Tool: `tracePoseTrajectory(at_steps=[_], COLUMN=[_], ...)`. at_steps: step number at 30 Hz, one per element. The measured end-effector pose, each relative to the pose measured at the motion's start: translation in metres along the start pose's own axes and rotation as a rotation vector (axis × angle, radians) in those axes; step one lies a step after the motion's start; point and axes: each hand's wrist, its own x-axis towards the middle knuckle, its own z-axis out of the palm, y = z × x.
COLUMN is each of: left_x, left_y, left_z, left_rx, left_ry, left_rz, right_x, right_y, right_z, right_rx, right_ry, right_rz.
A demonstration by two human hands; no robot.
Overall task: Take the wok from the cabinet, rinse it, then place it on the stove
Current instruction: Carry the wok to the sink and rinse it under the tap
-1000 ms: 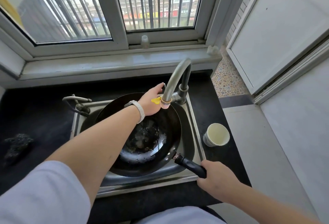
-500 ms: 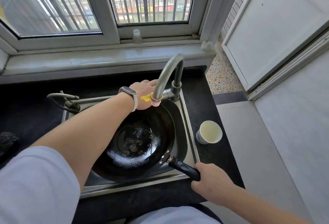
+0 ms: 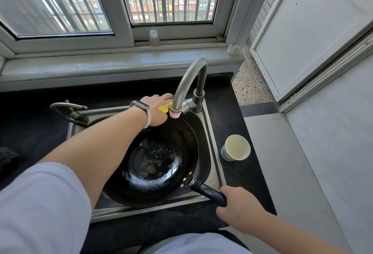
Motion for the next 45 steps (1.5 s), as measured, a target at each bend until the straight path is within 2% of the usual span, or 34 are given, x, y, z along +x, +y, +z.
tracePoseTrajectory(at_steps=[5,11,13,16,18,20,22,24,26,28,30,33,38,45], left_x=[0.002,-0.04,-0.066,-0.113,-0.146,-0.176,-0.199,-0.209,-0.207,-0.196,-0.182,-0.161,-0.14,-0.131], left_y=[-0.008,-0.044,-0.045,-0.029,-0.006,0.026,0.06,0.091,0.117,0.135,0.147,0.16,0.175,0.197], left_z=[0.016,0.06,0.072,0.091,0.105,0.118,0.132,0.144,0.154,0.159,0.162,0.166,0.157,0.157], left_rx=[-0.083,-0.207,-0.313,-0.467,-0.444,-0.382,-0.412,-0.483,-0.649,-0.959,-1.26,-1.487,-1.635,-1.803], left_ry=[0.047,0.124,0.172,0.337,0.444,0.491,0.446,0.328,0.112,-0.15,-0.278,-0.262,-0.117,0.075], left_rz=[0.005,-0.102,-0.157,-0.224,-0.168,-0.027,0.097,0.084,-0.105,-0.321,-0.429,-0.442,-0.427,-0.653], right_x=[0.0,0.002,0.002,0.003,0.003,0.003,0.002,0.003,0.004,0.005,0.007,0.008,0.008,0.014], right_y=[-0.001,-0.002,-0.002,-0.002,-0.002,-0.002,-0.002,-0.002,-0.003,-0.002,-0.001,-0.001,0.002,0.011], right_z=[-0.001,-0.001,0.0,0.002,0.003,0.004,0.003,0.002,-0.001,-0.004,-0.008,-0.012,-0.017,-0.028], right_rx=[-0.013,-0.019,-0.019,-0.011,-0.005,0.009,0.018,0.017,0.013,-0.001,-0.017,-0.005,-0.034,-0.023], right_ry=[0.02,0.026,0.026,0.023,0.025,0.017,0.012,0.016,0.023,0.041,0.055,0.042,0.054,0.024], right_rz=[-0.002,-0.002,-0.004,-0.008,-0.012,-0.014,-0.015,-0.028,-0.046,-0.067,-0.094,-0.137,-0.219,-0.272])
